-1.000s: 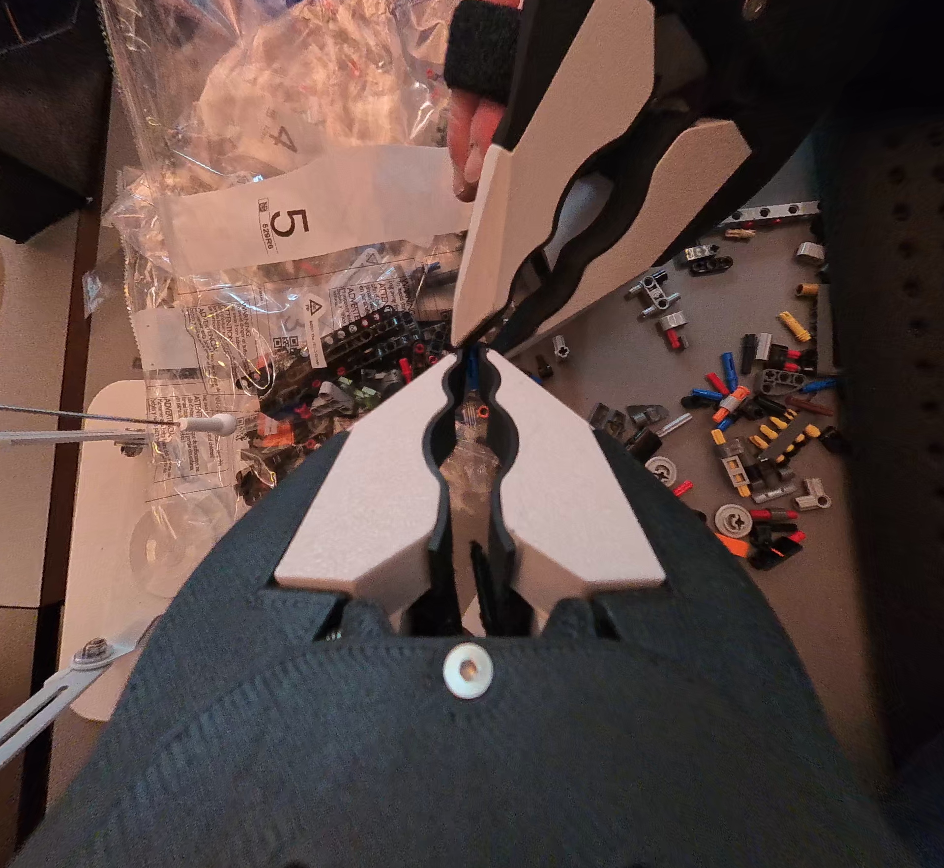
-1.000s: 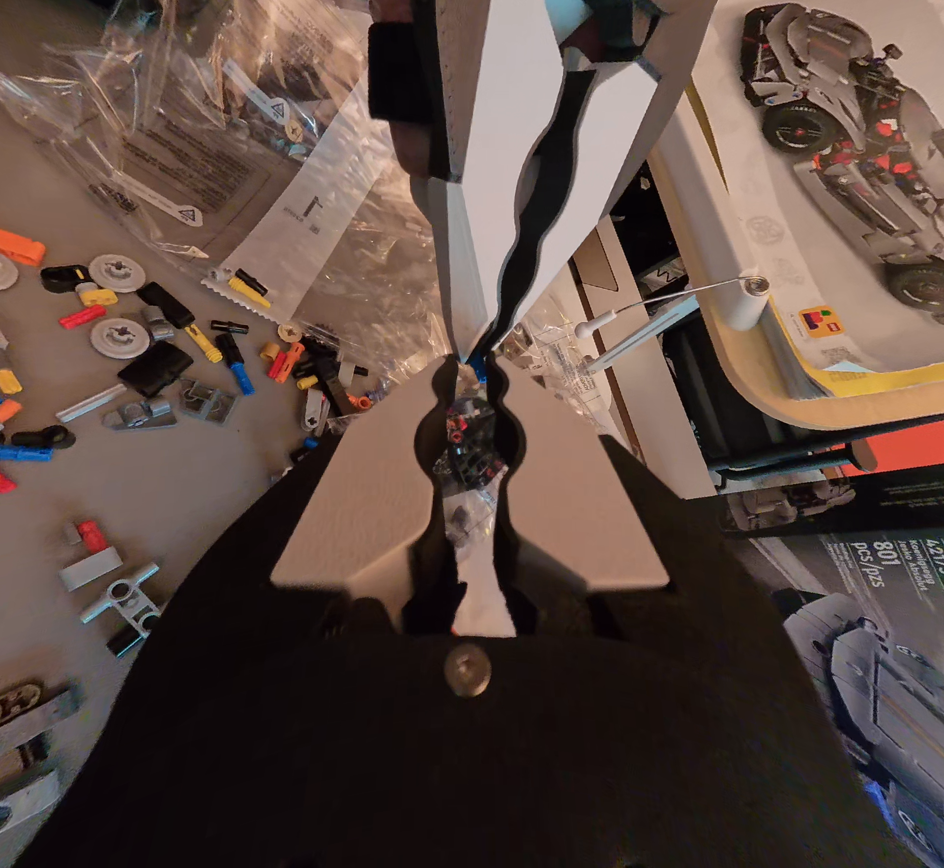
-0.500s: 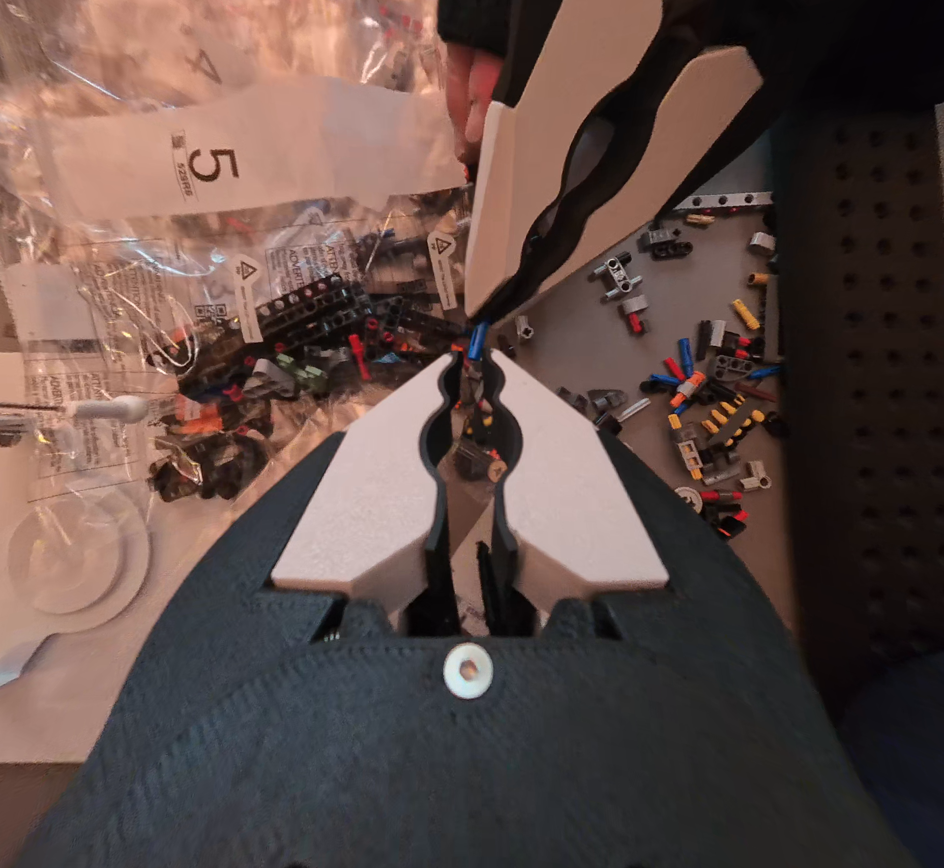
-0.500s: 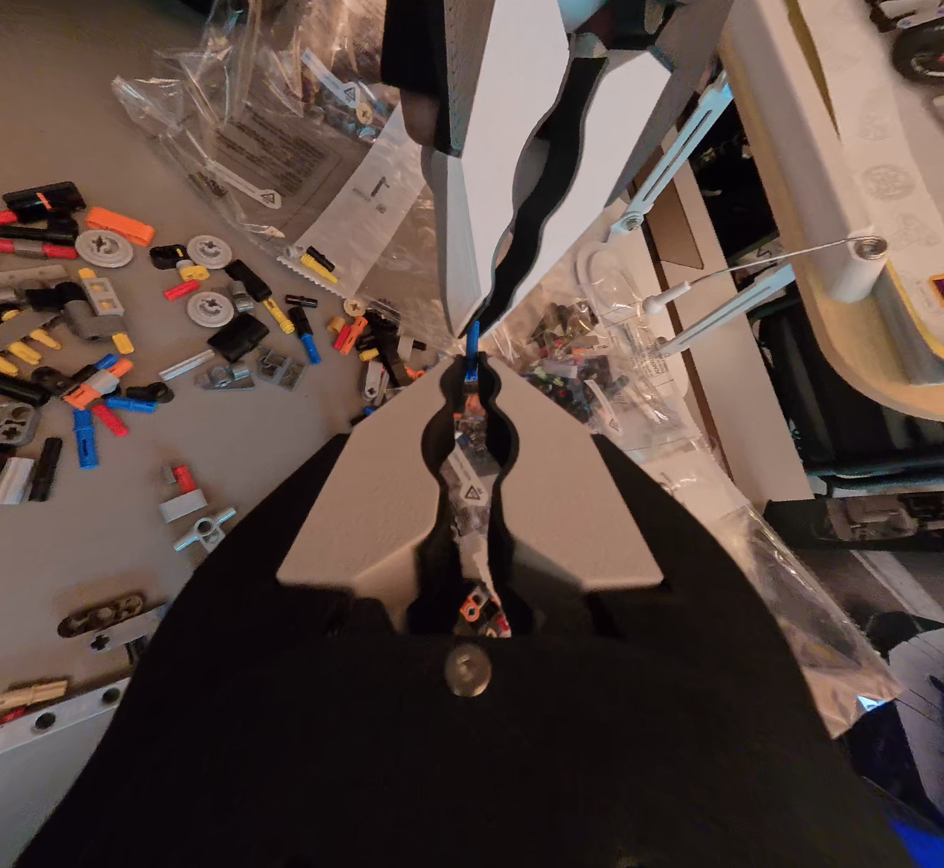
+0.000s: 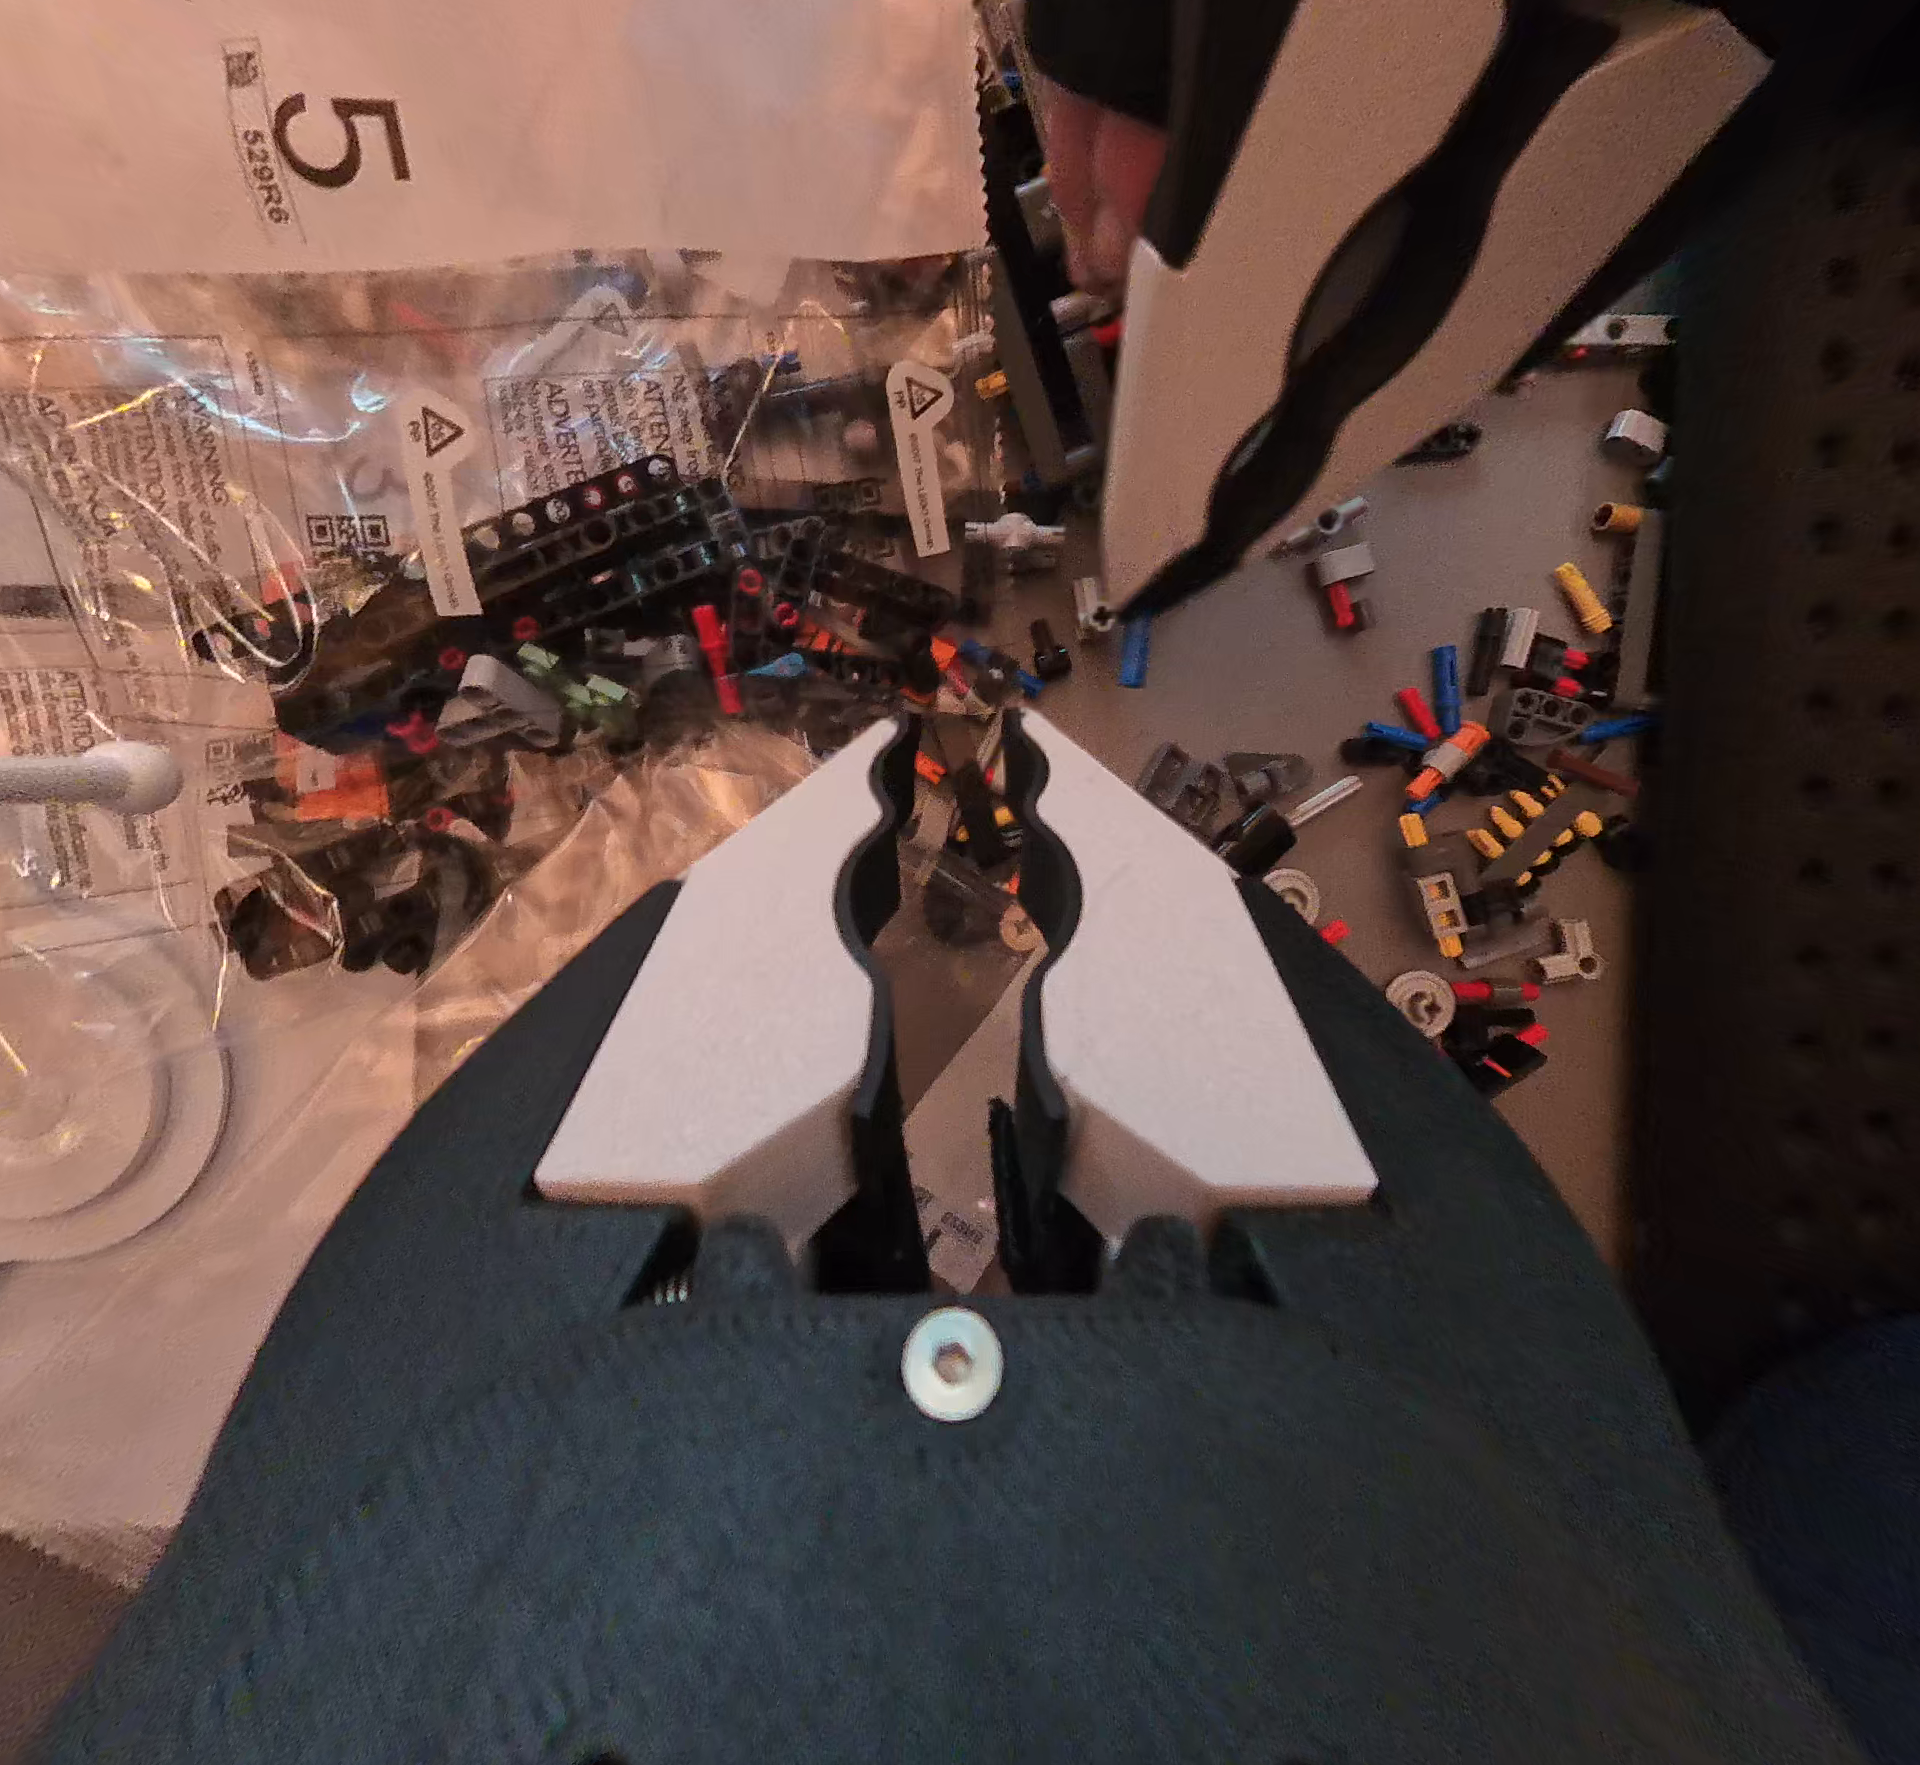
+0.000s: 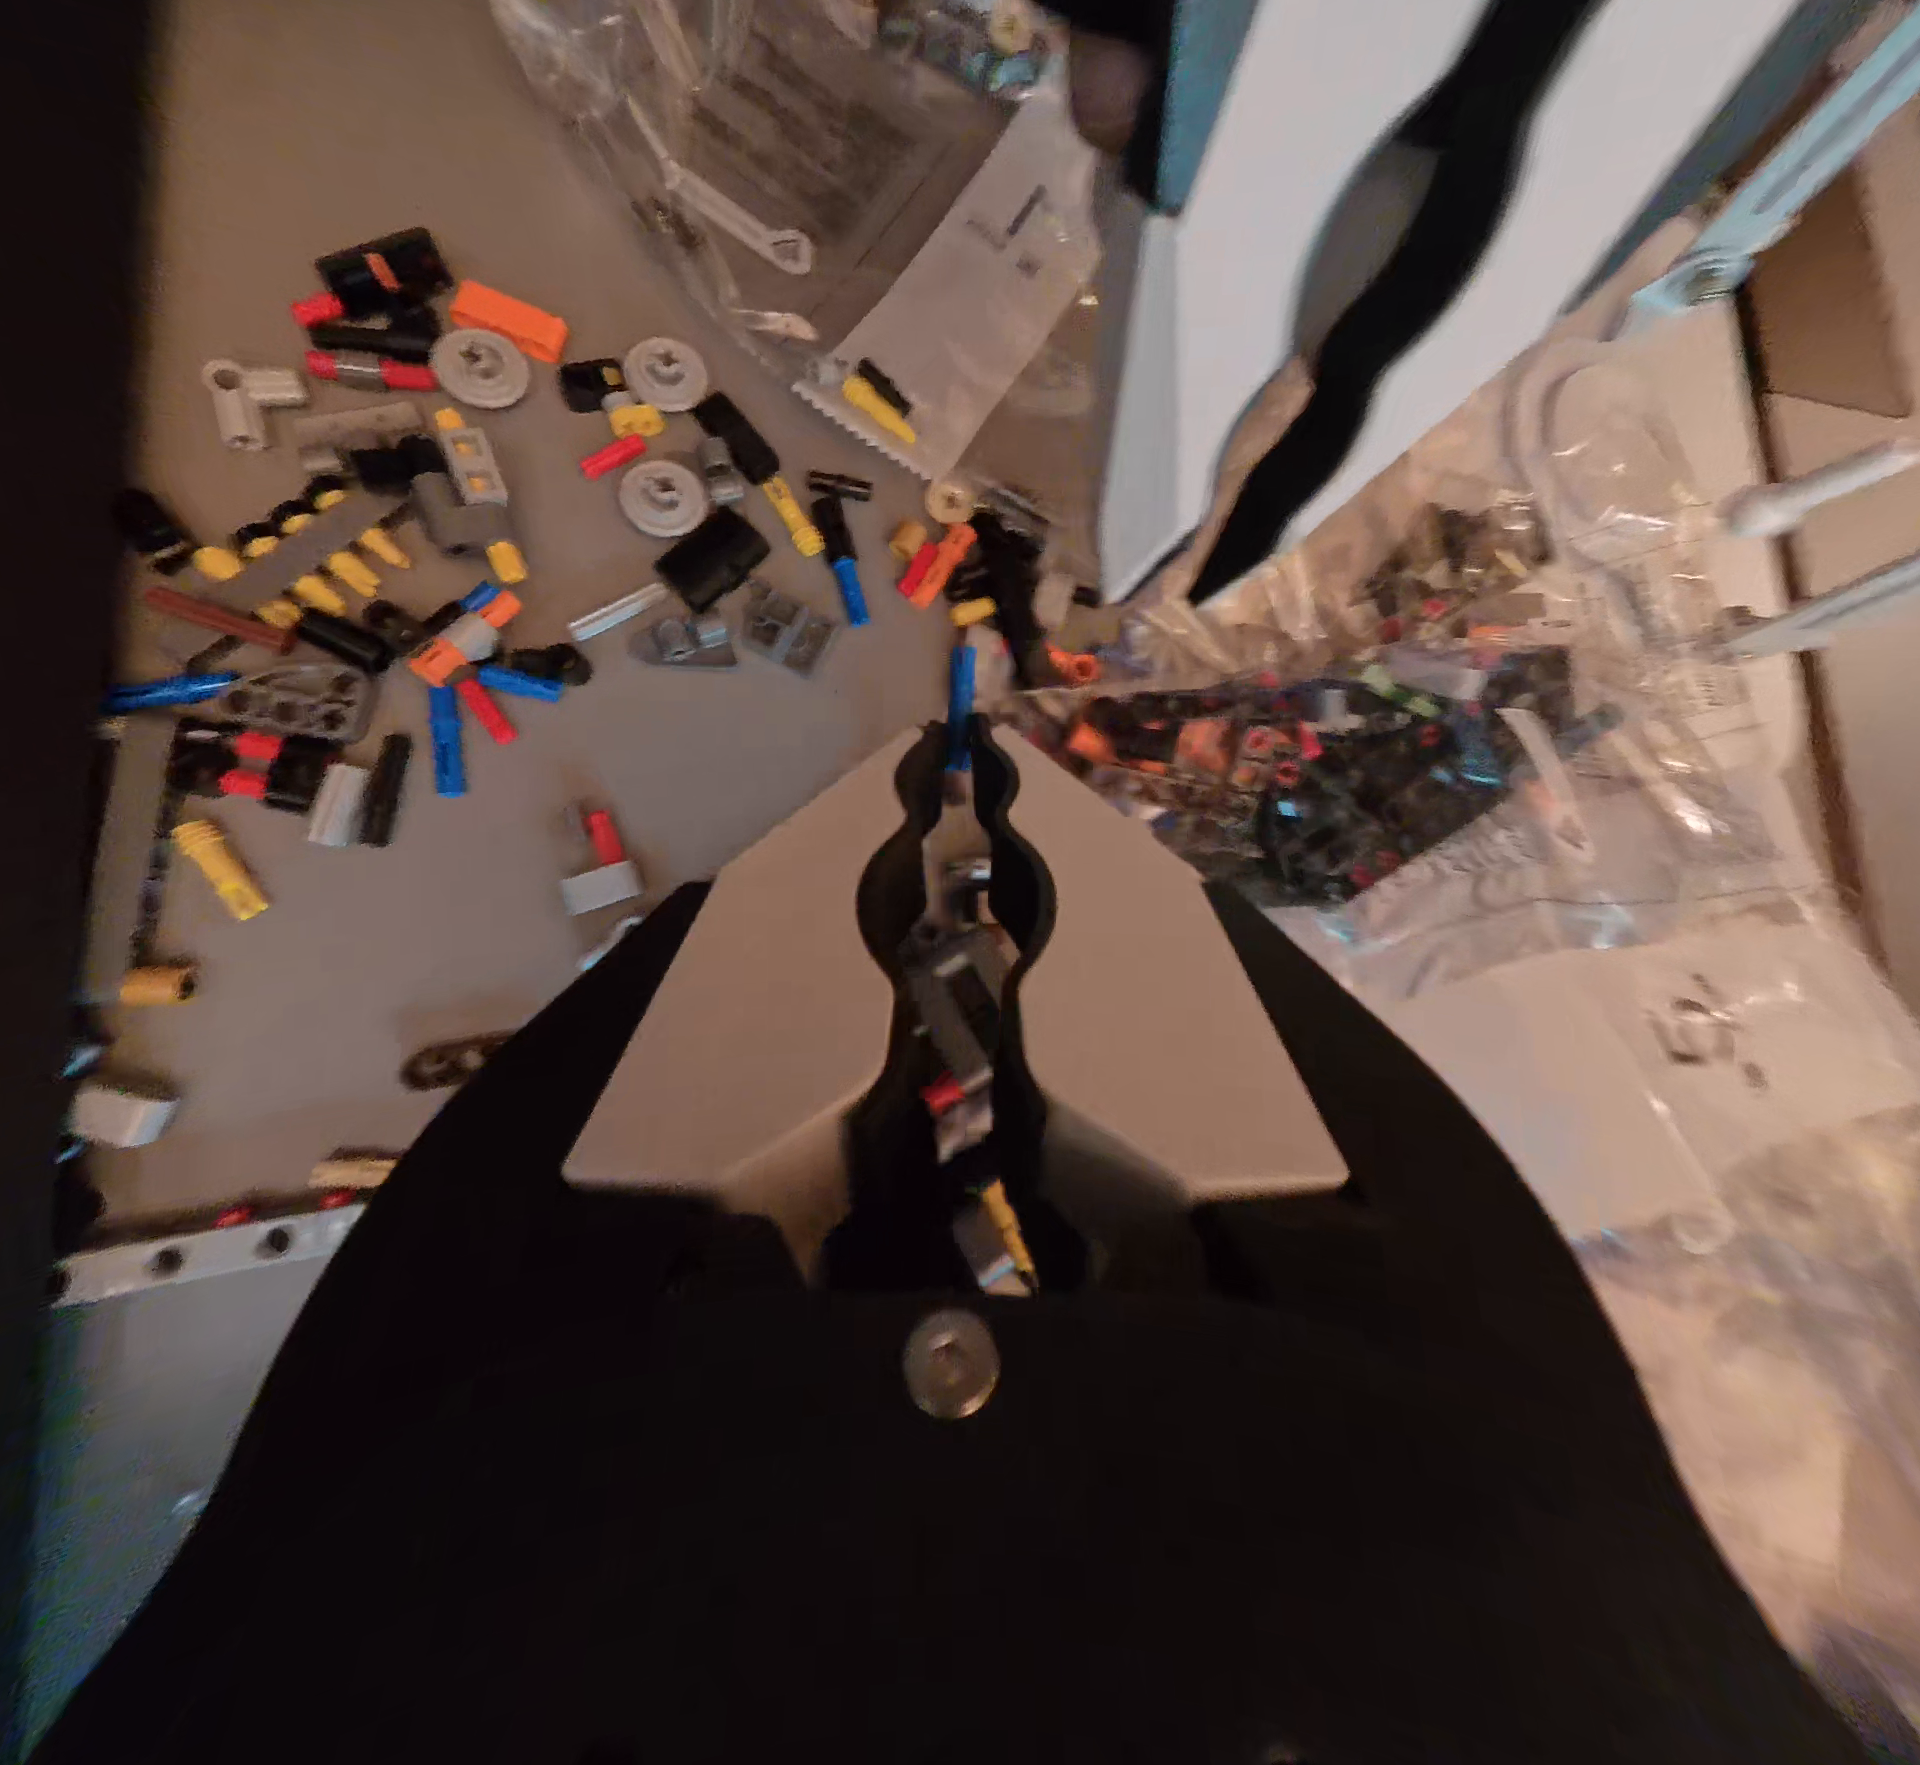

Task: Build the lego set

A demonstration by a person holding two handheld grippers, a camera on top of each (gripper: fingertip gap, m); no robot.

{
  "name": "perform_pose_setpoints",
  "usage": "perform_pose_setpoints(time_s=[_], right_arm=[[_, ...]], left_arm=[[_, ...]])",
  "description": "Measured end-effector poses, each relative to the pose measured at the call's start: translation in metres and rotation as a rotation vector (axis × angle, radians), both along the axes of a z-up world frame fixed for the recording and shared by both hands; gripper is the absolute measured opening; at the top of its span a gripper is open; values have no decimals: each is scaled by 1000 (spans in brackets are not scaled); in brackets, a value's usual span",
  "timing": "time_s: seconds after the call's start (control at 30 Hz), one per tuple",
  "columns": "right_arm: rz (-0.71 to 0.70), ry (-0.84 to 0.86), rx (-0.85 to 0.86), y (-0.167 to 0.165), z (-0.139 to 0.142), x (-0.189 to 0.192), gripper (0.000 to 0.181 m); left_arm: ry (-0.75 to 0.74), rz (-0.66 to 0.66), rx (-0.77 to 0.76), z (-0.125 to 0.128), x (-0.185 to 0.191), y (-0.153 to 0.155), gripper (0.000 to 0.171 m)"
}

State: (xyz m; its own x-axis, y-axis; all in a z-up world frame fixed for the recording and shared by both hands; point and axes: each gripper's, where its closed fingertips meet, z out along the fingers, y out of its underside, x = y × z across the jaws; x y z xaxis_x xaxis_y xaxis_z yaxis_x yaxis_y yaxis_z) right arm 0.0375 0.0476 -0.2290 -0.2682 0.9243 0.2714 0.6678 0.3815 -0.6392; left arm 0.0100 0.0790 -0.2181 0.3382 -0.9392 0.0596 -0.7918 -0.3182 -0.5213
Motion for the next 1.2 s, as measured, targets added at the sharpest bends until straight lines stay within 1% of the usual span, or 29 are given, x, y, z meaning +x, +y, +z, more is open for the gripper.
perform_pose_setpoints(time_s=[0.1, 0.17, 0.23, 0.4, 0.5, 0.63, 0.73, 0.87, 1.0, 1.1, 1.17, 1.2], right_arm=[[59, -107, -97, -19, -21, 7, 2], [65, -135, -82, -20, -30, 6, 3], [74, -113, -78, -22, -28, 0, 7], [94, 12, -62, -27, -7, -14, 13], [30, 57, 25, -12, -6, -29, 13], [-46, 15, 143, 8, -22, -38, 14], [-52, 7, 139, 9, -27, -41, 13], [-54, 4, 131, 11, -29, -41, 0], [-57, 11, 128, 11, -29, -42, 0], [-64, 29, 123, 11, -27, -46, 10], [-77, 15, 149, 15, -31, -47, 18], [-77, 2, 164, 17, -33, -47, 18]], left_arm=[[6, 14, 6, -1, -3, 3, 15], [11, 17, 9, -2, -3, 4, 16], [21, 21, 11, -3, -4, 5, 17], [26, 30, 15, -3, -7, 6, 17], [31, 38, 17, -4, -8, 7, 18], [51, 49, 15, -7, -11, 9, 19], [50, 47, 18, -6, -11, 9, 19], [47, 49, 23, -5, -10, 9, 20], [48, 55, 30, -5, -12, 10, 22], [47, 57, 31, -4, -12, 11, 22], [66, 69, 28, -8, -15, 12, 22], [79, 73, 22, -10, -16, 12, 22]])
